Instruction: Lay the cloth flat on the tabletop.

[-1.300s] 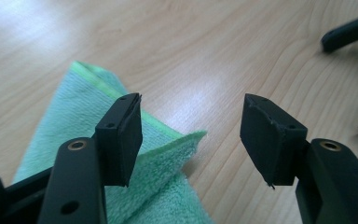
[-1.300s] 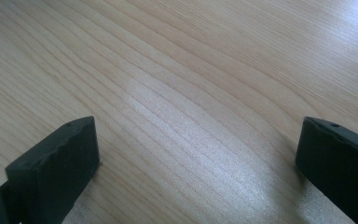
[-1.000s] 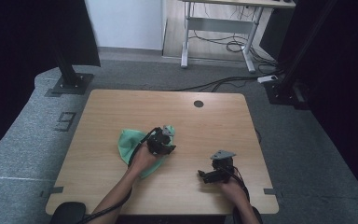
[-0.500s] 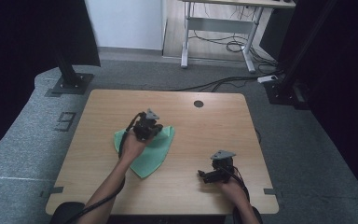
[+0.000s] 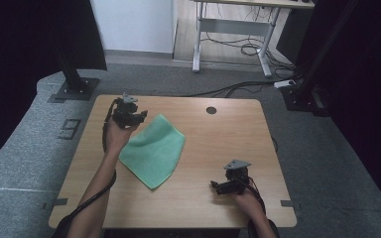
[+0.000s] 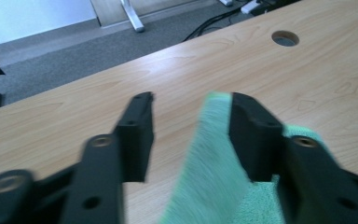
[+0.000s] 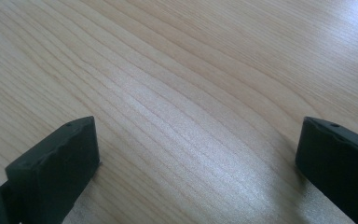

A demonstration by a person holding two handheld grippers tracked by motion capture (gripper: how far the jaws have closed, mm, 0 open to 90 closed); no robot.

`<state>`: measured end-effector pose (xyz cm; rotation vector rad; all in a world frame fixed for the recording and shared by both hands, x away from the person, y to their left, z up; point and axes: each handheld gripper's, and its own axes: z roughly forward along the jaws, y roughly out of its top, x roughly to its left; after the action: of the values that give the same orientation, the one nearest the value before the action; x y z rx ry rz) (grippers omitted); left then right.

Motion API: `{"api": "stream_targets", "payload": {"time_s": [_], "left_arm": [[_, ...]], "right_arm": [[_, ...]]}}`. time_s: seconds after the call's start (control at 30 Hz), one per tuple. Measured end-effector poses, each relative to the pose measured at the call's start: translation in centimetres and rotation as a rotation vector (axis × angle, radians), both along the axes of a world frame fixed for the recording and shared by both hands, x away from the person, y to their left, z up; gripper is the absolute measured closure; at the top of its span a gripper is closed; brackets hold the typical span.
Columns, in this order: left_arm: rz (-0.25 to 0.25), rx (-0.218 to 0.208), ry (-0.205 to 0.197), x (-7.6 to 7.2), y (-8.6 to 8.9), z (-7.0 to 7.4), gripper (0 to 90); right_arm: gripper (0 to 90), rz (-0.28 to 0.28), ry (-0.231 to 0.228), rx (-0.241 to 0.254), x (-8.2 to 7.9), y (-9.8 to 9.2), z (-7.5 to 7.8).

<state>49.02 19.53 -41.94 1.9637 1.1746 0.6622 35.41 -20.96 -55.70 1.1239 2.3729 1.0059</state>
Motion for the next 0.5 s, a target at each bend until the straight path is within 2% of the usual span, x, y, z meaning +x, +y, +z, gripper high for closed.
{"api": "stream_targets", "payload": {"time_s": [0.07, 0.13, 0.17, 0.2, 0.23, 0.3, 0.33, 0.37, 0.4, 0.5], "left_arm": [[-0.034, -0.019, -0.006, -0.6, 0.1, -0.4, 38.8], [-0.052, -0.013, 0.007, -0.8, 0.0, -0.8, 33.2], [-0.073, 0.018, 0.024, -1.2, -0.2, -1.9, 30.3], [-0.073, 0.018, 0.024, -1.2, -0.2, -1.9, 28.4], [-0.089, 0.032, 0.050, -1.5, -0.1, -3.3, 26.1], [-0.092, 0.029, 0.085, -1.7, 0.2, -4.8, 22.0], [-0.092, 0.029, 0.085, -1.7, 0.2, -4.8, 20.3], [-0.083, 0.021, 0.114, -1.9, 0.7, -6.1, 18.9], [-0.078, 0.011, 0.129, -2.0, 1.0, -6.7, 17.5], [-0.075, 0.004, 0.148, -2.4, 1.4, -7.7, 15.0]], "right_arm": [[0.0, 0.000, 0.000, 0.000, 0.0, 0.0, 0.0], [0.0, 0.000, 0.000, 0.000, 0.0, 0.0, 0.0], [0.0, 0.000, 0.000, 0.000, 0.0, 0.0, 0.0], [0.0, 0.000, 0.000, 0.000, 0.0, 0.0, 0.0], [0.0, 0.001, 0.001, -0.001, 0.0, 0.0, 0.0], [0.0, 0.001, 0.000, -0.001, 0.0, 0.0, 0.0], [0.0, 0.001, 0.000, -0.001, 0.0, 0.0, 0.0], [0.0, 0.000, 0.002, 0.000, 0.0, 0.0, 0.0], [0.0, 0.000, 0.002, 0.000, 0.0, 0.0, 0.0], [0.0, -0.001, 0.003, 0.001, 0.0, 0.0, 0.0]]}}
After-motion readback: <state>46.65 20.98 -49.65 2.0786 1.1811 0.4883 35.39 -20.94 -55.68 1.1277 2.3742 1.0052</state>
